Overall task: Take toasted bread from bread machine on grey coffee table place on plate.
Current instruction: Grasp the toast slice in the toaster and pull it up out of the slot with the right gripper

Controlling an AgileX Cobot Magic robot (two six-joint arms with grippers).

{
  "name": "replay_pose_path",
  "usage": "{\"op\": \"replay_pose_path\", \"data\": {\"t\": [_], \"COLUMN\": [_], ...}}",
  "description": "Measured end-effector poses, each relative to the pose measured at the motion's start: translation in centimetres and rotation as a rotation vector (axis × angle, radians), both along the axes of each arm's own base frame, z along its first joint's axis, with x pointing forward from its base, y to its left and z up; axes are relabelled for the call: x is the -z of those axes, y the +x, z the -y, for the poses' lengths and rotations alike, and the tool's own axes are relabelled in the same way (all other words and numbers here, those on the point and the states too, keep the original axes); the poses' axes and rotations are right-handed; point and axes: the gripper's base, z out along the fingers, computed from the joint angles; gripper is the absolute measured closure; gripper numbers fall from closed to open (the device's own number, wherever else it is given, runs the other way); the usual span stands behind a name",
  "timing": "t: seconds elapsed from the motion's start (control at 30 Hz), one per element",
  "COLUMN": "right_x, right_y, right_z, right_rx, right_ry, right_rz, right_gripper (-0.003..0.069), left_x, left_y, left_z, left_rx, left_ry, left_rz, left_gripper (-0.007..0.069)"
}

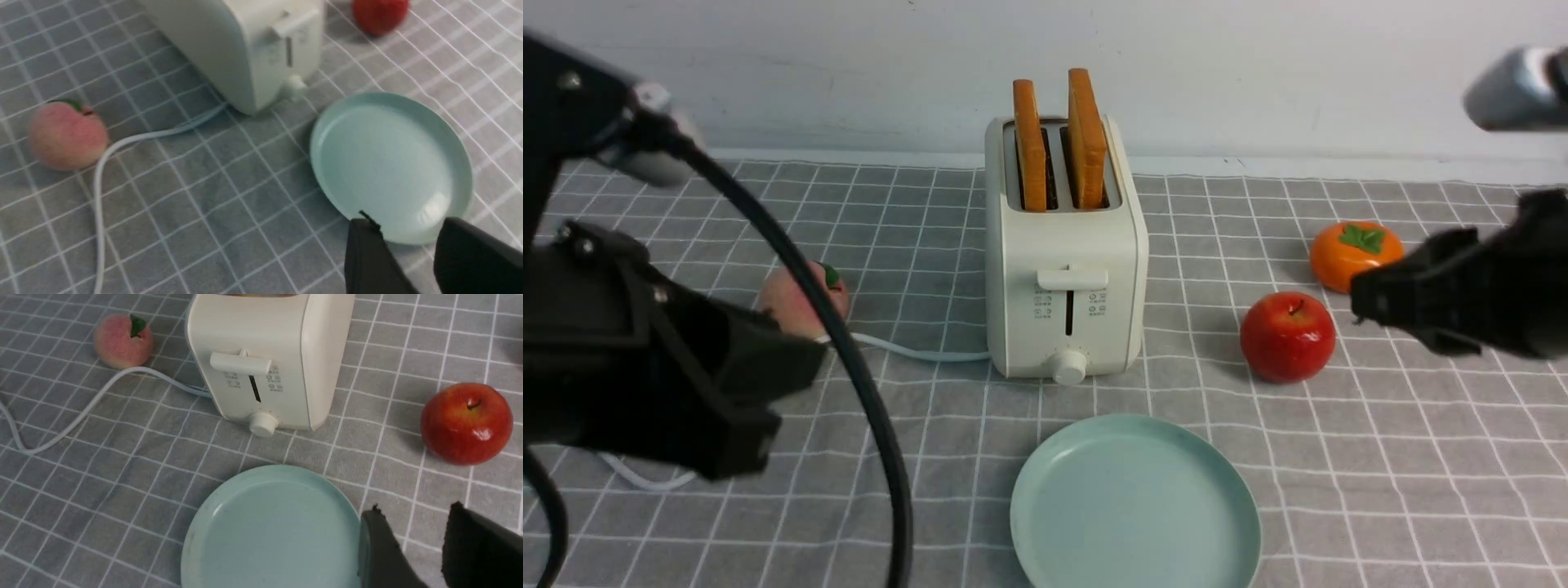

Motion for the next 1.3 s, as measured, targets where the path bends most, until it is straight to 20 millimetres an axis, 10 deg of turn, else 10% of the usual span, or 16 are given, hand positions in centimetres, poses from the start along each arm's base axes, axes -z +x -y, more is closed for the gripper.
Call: {"op": "replay_pose_path", "data": {"t": [0.17,0.57,1.3], "right_x": [-2.0,1.3,9.9], "right_y": [6.0,16.3,21.8], "right_z": [-3.5,-9.5,-11.8], "right_rx": [-0.003,0.013,-0.078], "right_ry": [0.056,0.183,-0.044], "right_rz": [0.017,0.101,0.307], "right_gripper": [0.0396,0.0167,0.0145], "left_x": [-0.2,-0.1,0.3], "left_y": [0.8,0.9,0.8], "left_z": [-1.2,-1.9,-2.1], "left_rx": [-0.272,-0.379,-0.400], "left_ry": [-0.165,-0.187,-0.155], "left_rz": [-0.052,-0.079,-0.115], "left_gripper": [0.0386,0.0386,0.0386]}}
